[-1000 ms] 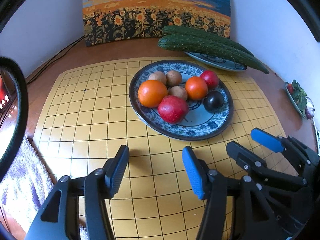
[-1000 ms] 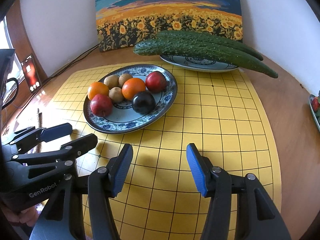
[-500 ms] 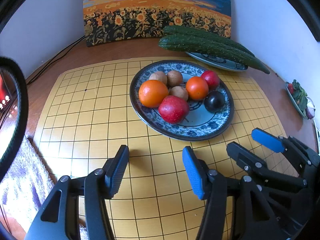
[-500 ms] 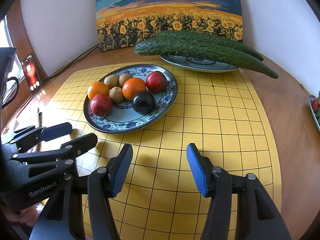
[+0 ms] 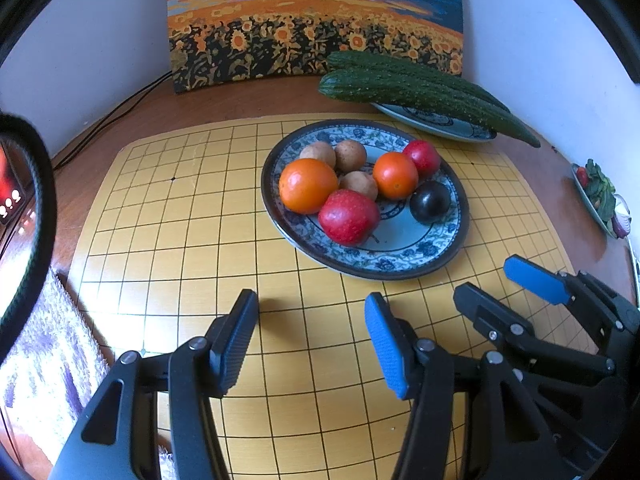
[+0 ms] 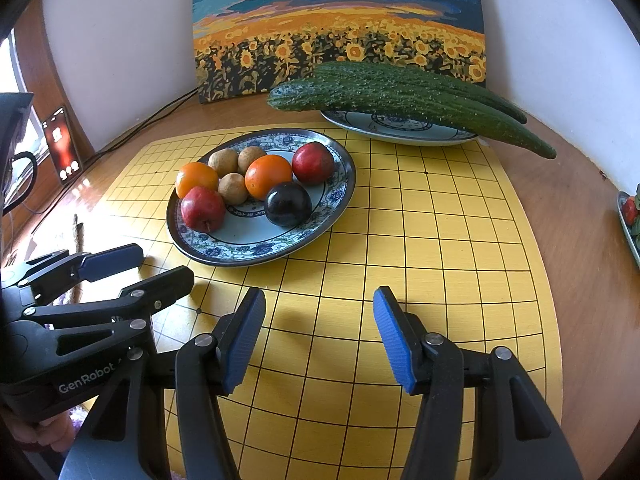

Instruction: Organize fruits

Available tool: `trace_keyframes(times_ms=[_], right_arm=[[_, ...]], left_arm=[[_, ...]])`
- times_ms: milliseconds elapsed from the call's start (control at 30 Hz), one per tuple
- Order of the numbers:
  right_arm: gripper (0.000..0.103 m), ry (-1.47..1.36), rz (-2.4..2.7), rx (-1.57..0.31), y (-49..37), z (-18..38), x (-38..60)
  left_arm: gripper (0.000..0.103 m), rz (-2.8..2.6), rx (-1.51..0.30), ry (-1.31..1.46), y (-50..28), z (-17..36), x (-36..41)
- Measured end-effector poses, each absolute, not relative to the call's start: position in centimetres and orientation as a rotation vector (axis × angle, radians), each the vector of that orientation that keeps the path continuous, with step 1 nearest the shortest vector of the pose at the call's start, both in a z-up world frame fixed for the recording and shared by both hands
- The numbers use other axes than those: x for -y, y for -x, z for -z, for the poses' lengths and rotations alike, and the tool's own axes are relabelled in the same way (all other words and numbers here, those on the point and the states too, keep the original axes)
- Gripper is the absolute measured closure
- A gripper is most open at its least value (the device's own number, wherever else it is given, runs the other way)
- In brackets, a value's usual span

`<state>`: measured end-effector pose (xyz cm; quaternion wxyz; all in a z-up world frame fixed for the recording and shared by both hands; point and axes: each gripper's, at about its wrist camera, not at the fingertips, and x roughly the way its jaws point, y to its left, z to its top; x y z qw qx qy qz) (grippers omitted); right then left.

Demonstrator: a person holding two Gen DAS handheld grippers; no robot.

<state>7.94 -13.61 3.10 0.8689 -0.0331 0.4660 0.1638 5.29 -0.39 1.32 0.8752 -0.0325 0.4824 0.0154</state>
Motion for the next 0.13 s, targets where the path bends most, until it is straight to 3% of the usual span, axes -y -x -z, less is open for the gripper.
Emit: trace_keyframes(times_ms=[133], right_arm=[[0.045,0.07,-0.342,-0.973,-7.92,-3.08,13.59]], left_arm=[[0.044,-0.034,-1.005,0.068,-5.21,-1.26,0.27]])
